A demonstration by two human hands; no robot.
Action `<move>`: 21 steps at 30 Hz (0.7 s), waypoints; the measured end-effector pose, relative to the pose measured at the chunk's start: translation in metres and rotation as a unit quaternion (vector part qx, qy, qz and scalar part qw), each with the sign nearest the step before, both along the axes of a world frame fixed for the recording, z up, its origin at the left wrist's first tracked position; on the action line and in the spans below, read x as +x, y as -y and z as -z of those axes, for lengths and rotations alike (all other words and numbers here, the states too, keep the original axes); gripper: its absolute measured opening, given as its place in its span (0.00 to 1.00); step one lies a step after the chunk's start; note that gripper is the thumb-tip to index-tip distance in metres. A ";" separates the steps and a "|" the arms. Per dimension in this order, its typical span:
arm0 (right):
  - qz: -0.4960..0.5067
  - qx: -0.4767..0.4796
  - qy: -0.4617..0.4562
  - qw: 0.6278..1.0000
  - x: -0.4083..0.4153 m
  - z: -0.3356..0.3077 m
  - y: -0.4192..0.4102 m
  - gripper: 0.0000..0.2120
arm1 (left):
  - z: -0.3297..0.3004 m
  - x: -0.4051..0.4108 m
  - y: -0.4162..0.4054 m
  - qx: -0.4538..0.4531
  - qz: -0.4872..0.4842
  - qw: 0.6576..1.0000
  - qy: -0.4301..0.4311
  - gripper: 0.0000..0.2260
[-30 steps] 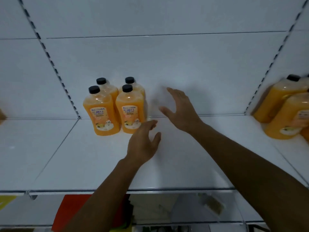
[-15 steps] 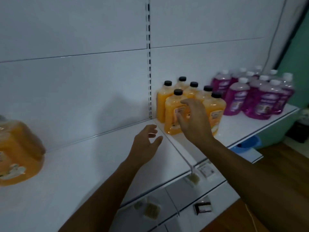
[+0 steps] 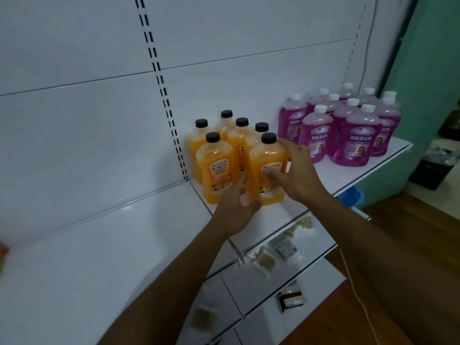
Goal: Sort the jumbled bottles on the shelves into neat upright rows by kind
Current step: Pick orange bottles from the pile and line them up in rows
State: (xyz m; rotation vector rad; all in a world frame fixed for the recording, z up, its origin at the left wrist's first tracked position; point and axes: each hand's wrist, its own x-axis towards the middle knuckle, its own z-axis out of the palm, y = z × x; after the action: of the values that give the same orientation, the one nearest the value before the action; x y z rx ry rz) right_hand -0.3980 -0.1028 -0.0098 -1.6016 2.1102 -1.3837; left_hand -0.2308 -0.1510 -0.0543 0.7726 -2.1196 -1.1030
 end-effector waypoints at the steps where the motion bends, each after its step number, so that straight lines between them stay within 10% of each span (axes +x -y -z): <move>1: -0.015 -0.002 0.008 1.000 -0.002 -0.001 0.000 0.36 | 0.001 0.000 0.000 -0.002 0.005 1.000 -0.001 0.31; 21: -0.258 -0.023 0.063 0.964 0.205 -0.007 0.060 0.29 | 0.025 0.201 0.004 -0.106 -0.315 0.943 0.009 0.30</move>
State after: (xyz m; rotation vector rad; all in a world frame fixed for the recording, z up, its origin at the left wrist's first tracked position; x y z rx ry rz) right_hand -0.1935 -0.1633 -0.0025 -1.8472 1.4492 -1.3089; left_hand -0.0302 -0.1548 -0.0790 1.2374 -1.7622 -0.5167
